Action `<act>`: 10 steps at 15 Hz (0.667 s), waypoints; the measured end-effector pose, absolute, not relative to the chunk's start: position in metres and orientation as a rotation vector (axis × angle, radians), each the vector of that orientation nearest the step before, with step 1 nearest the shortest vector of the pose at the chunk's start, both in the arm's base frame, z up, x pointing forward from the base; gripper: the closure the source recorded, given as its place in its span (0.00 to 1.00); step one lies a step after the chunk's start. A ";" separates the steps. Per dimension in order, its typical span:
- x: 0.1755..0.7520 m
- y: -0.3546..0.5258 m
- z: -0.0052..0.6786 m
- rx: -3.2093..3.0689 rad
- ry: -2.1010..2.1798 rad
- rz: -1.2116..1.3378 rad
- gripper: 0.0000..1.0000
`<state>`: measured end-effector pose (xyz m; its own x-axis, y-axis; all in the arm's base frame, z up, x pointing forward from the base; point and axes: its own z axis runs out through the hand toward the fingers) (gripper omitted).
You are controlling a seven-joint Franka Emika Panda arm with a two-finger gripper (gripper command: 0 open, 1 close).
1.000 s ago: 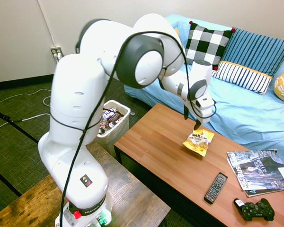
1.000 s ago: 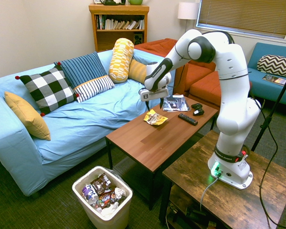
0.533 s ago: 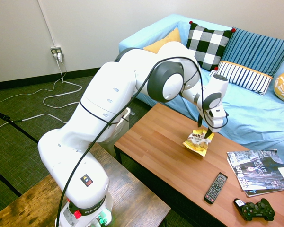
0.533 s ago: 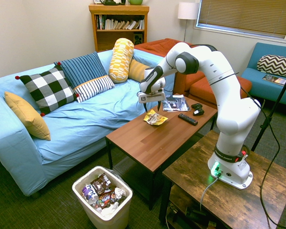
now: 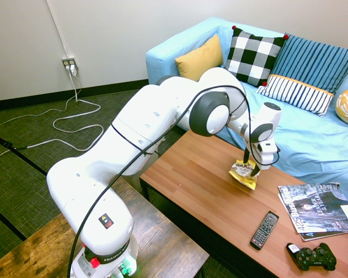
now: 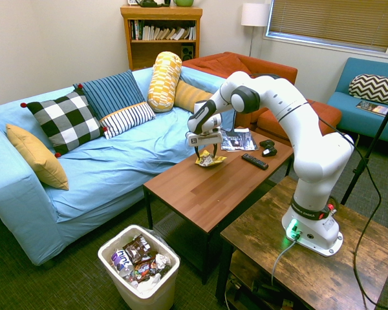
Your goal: Throw the chip bag in the trash bin
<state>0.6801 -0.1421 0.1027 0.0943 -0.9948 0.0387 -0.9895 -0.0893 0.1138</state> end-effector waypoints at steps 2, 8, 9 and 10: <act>0.681 -0.142 0.101 2.238 -2.049 -0.079 1.00; 0.680 -0.141 0.097 2.240 -2.057 -0.100 1.00; 0.680 -0.142 0.097 2.241 -2.059 -0.102 1.00; 0.680 -0.142 0.096 2.242 -2.060 -0.105 1.00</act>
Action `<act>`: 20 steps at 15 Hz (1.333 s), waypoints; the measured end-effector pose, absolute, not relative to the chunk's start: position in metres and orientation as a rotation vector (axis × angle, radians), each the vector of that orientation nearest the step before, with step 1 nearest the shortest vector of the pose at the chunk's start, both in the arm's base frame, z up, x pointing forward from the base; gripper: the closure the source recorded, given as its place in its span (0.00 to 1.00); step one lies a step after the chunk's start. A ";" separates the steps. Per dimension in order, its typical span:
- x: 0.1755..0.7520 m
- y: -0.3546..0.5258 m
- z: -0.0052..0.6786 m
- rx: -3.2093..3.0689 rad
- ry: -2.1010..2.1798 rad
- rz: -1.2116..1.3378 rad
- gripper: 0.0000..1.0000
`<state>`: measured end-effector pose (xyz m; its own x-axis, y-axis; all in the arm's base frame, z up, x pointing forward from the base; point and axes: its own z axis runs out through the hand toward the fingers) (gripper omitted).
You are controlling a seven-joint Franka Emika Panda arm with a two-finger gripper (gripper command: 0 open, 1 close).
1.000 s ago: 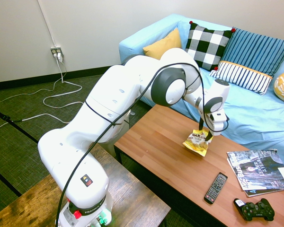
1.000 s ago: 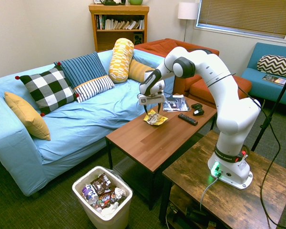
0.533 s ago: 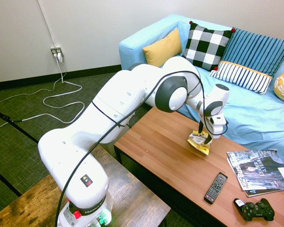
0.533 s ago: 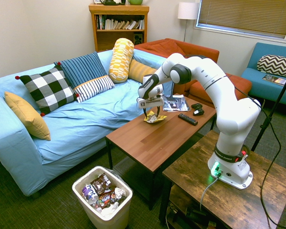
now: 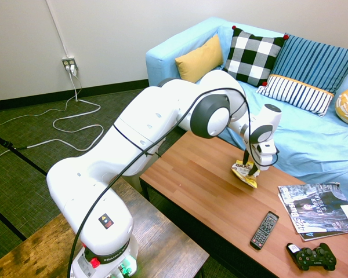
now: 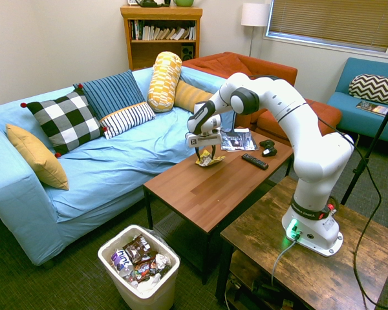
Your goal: Throw the chip bag in the trash bin
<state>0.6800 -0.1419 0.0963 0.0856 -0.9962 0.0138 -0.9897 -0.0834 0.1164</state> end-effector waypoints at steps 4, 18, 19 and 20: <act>0.679 -0.141 0.093 2.241 -2.062 -0.113 1.00; 0.686 -0.137 0.116 2.319 -2.062 -0.094 1.00; 0.689 -0.134 0.133 2.351 -2.061 -0.082 1.00; 0.689 -0.129 0.153 2.388 -2.055 -0.072 1.00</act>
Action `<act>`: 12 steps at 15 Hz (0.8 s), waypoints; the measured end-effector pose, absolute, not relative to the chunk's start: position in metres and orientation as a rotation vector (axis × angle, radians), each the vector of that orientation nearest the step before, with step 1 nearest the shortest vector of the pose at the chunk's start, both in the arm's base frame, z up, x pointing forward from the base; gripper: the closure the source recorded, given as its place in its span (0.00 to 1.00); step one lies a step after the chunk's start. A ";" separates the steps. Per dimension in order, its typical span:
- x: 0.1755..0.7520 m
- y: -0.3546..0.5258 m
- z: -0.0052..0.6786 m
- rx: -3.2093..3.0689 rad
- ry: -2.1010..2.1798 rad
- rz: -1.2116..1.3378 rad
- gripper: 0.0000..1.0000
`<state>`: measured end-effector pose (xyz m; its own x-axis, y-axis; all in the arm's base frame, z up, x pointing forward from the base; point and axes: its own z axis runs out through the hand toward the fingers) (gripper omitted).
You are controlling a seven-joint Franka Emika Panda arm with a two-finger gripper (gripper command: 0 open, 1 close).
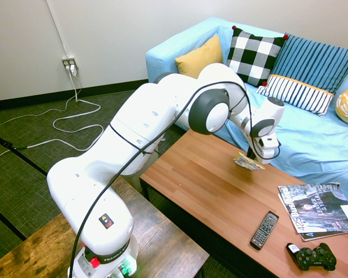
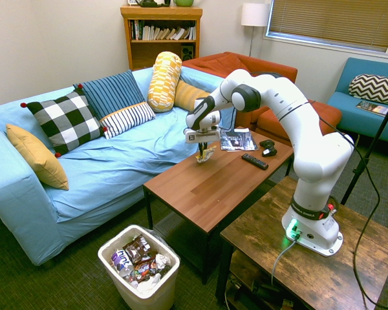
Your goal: Throw the chip bag in the trash bin
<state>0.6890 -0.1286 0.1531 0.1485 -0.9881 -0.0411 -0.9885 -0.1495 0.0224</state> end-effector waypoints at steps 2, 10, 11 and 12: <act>0.687 -0.101 0.200 -2.386 1.944 0.051 1.00; 0.605 0.214 0.352 -2.634 1.511 -0.110 1.00; 0.585 0.259 0.351 -2.677 1.460 -0.126 1.00; 0.562 0.303 0.344 -2.723 1.409 -0.134 1.00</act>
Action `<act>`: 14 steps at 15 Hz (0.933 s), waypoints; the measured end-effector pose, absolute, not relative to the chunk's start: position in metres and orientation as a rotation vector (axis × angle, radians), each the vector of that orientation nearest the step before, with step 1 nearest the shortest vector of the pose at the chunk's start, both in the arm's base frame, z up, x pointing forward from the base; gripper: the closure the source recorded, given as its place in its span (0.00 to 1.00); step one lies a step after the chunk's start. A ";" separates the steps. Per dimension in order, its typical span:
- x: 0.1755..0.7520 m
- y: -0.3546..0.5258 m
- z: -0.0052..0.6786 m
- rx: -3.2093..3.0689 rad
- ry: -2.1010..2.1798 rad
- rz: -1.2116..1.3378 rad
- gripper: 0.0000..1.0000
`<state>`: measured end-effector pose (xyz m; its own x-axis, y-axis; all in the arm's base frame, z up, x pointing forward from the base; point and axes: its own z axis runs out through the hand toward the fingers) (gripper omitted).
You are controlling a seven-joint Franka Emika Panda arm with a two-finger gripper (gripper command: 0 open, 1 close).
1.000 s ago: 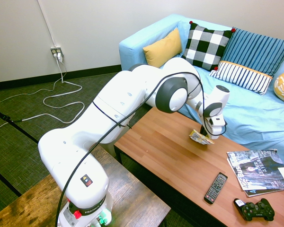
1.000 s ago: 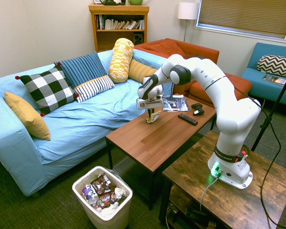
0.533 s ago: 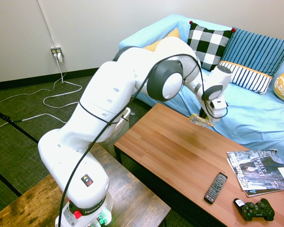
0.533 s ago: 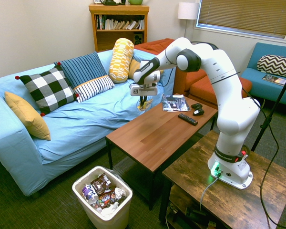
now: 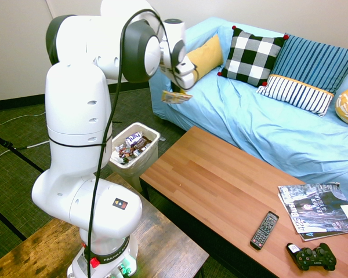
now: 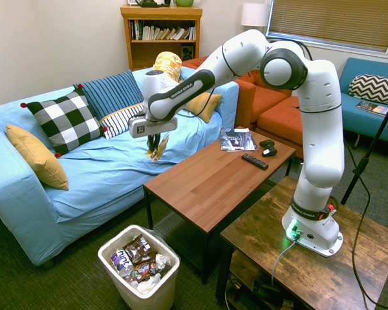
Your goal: Throw the chip bag in the trash bin
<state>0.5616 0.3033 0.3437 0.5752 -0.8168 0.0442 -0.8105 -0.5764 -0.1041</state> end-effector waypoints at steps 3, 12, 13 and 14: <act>0.495 0.397 0.292 -2.870 1.288 -0.124 1.00; 0.429 0.438 0.149 -3.123 1.122 0.005 1.00; 0.430 0.442 0.151 -3.123 1.115 0.012 1.00; 0.431 0.446 0.152 -3.122 1.109 0.011 1.00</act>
